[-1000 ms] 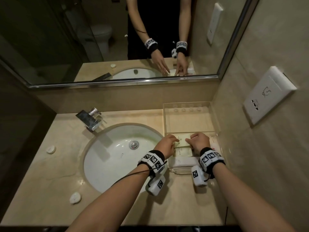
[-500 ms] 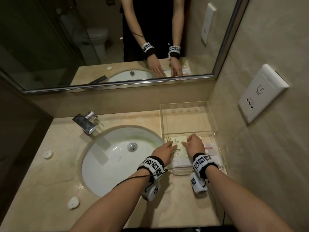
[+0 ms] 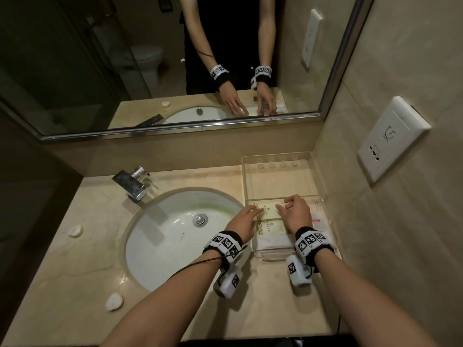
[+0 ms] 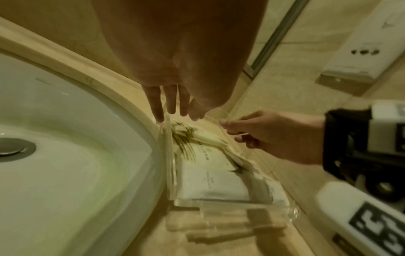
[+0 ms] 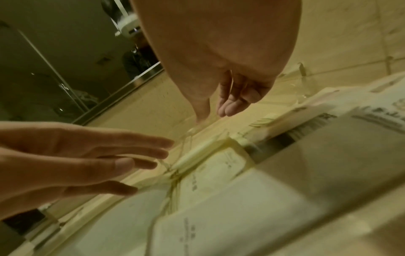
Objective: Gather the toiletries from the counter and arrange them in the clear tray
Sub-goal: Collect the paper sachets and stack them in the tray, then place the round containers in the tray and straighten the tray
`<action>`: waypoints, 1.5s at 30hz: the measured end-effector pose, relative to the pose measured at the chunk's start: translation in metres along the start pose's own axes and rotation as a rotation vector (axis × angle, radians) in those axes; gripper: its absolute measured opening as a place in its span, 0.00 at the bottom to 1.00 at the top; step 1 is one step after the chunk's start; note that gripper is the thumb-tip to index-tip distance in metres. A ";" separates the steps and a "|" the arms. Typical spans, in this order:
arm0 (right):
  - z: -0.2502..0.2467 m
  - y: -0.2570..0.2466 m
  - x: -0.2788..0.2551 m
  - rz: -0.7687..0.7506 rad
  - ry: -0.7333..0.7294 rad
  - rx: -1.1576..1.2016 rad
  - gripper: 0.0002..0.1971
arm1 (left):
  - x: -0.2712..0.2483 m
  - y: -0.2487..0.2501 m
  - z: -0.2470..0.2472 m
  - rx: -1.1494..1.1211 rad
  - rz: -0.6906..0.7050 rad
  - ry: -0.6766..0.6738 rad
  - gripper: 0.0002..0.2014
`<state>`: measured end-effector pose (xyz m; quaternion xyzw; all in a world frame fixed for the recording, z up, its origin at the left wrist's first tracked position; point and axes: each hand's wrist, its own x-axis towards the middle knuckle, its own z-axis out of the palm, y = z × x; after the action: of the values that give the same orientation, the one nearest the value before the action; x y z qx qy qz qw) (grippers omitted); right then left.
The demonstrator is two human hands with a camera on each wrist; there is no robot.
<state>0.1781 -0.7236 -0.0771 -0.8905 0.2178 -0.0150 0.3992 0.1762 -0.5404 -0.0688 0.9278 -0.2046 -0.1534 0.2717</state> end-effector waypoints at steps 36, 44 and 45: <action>0.290 -0.209 -0.237 -0.687 -1.183 -0.351 0.27 | -0.333 -0.277 -0.116 -0.910 -1.048 0.804 0.08; 0.314 -0.243 -0.226 -0.711 -1.110 -0.339 0.20 | -0.314 -0.332 -0.154 -0.709 -1.059 0.743 0.05; 0.316 -0.250 -0.221 -0.688 -1.066 -0.307 0.20 | -0.307 -0.338 -0.162 -0.646 -1.060 0.745 0.06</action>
<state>0.1354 -0.2661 -0.0801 -0.8415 -0.3078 0.3331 0.2934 0.0742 -0.0667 -0.0768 0.7662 0.4347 0.0088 0.4732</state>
